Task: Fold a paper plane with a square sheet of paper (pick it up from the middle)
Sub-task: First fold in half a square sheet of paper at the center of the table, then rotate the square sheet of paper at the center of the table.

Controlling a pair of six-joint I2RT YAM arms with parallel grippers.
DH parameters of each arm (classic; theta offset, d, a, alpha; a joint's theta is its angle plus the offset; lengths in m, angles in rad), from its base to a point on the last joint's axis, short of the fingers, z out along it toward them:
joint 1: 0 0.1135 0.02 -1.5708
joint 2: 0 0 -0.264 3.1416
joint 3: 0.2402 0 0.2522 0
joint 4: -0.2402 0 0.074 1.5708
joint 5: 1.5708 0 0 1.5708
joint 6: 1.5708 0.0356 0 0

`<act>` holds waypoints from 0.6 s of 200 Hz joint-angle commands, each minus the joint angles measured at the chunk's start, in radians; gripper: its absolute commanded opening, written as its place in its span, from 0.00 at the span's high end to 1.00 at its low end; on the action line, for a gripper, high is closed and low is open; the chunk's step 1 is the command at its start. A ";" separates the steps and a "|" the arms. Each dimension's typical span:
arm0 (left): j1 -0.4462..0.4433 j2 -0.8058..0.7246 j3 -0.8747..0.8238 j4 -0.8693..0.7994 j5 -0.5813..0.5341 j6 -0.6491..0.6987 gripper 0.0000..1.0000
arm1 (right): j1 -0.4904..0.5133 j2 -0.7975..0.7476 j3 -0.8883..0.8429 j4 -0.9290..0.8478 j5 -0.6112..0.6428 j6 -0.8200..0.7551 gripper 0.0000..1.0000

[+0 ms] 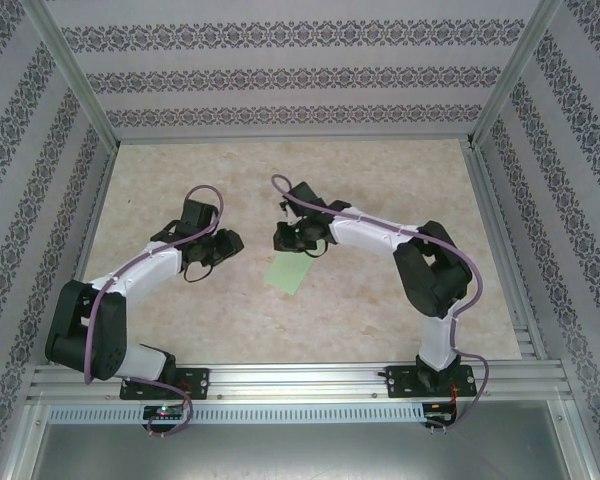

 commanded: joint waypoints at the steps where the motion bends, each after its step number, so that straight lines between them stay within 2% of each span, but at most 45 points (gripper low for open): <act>1: 0.027 -0.020 -0.014 -0.040 -0.019 -0.036 0.60 | 0.038 0.071 0.061 -0.071 0.088 0.033 0.88; 64: 0.036 -0.006 -0.022 -0.032 -0.029 -0.055 0.62 | 0.101 0.174 0.132 -0.121 0.077 0.028 0.89; 120: 0.036 -0.001 -0.027 -0.023 -0.009 -0.052 0.61 | 0.121 0.161 0.063 -0.164 0.041 -0.021 0.89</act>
